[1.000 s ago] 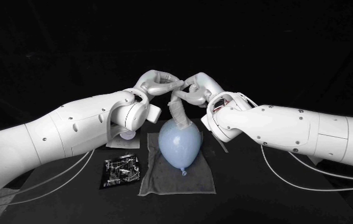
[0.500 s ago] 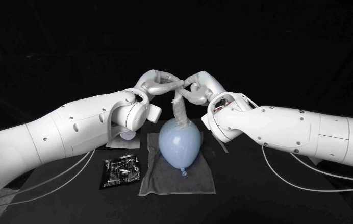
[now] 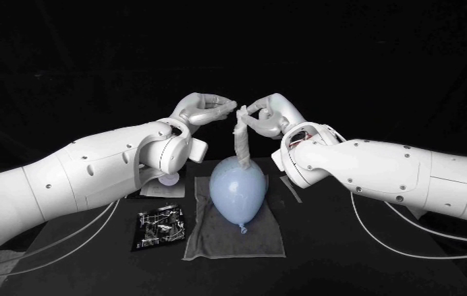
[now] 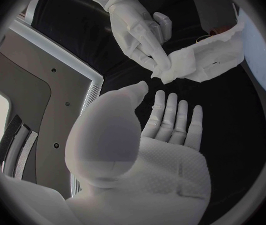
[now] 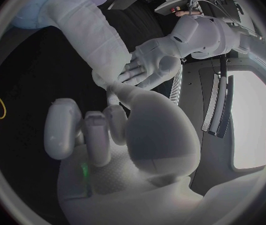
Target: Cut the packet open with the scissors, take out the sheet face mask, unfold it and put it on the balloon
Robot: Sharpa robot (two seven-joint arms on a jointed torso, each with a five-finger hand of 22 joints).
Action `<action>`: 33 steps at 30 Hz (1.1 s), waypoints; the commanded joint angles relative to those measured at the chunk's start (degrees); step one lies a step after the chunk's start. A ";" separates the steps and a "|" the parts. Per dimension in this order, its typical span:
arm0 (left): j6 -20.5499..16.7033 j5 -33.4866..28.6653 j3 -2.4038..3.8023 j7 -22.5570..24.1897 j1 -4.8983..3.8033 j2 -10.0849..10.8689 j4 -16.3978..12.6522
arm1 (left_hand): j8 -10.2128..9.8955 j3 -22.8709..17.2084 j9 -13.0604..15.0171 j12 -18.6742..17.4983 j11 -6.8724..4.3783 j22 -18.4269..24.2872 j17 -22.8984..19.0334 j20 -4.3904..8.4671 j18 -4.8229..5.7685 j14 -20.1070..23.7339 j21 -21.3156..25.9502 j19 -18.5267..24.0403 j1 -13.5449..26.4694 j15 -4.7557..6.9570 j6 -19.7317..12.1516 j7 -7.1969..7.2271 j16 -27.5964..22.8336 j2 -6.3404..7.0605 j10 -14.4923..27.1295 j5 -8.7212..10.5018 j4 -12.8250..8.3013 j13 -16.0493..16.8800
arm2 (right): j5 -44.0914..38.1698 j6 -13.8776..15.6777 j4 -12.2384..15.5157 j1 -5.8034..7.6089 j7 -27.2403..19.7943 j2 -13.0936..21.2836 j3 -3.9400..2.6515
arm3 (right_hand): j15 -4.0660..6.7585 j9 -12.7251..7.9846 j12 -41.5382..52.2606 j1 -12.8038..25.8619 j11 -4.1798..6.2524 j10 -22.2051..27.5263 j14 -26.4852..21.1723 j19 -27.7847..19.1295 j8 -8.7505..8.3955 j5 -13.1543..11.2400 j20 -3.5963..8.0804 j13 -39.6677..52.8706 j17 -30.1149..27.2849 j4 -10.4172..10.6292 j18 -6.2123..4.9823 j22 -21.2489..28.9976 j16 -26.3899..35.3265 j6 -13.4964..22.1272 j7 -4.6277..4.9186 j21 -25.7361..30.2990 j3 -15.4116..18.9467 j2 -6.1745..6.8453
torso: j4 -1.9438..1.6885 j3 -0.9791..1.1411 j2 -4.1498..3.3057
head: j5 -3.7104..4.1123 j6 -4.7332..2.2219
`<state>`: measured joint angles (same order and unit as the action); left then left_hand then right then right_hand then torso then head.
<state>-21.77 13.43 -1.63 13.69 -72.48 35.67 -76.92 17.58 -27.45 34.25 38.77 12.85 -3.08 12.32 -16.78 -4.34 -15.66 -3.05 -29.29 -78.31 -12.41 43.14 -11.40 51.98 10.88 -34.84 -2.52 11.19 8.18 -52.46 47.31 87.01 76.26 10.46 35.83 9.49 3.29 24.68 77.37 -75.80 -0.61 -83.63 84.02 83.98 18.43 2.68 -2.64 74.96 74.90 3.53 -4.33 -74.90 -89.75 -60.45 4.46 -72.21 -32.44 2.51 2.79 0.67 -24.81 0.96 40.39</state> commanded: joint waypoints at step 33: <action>10.88 3.13 -0.28 -6.07 1.15 7.15 -8.90 | -1.93 14.21 -3.62 16.31 -10.58 -24.67 49.98 12.96 -5.59 -62.40 -41.33 -40.60 2.37 13.49 11.70 4.86 33.77 -3.90 -22.23 -0.37 5.45 9.41 | 9.42 3.82 1.27 -0.01 -13.80 2.63 -0.06 | 0.20 1.79 -0.46 1.03 0.69 -0.82 5.98 1.42 1.48 0.11 0.23 4.94 15.10 -0.23 0.84 -10.21 -0.25 0.05 -0.15 0.07 -0.65 0.25 | 0.00 0.02 -0.03 | 0.25 -0.28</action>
<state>-12.97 14.90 -1.97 9.05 -71.32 43.07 -85.83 15.92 -13.54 30.77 54.71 2.16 -27.14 61.94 -3.80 -9.75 -77.71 -43.71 -70.28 -75.83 0.93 54.86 -6.25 85.35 6.80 -57.27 -2.87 16.63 17.15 -43.02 50.87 88.15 76.25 -2.28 38.54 9.48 3.27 24.68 77.14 -74.76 -0.19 -84.04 84.01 83.77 19.74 2.62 -2.67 74.95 74.92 3.23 -4.29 -74.90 -89.75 -60.15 4.50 -72.19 -32.73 3.33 2.80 0.64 -24.81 1.29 40.05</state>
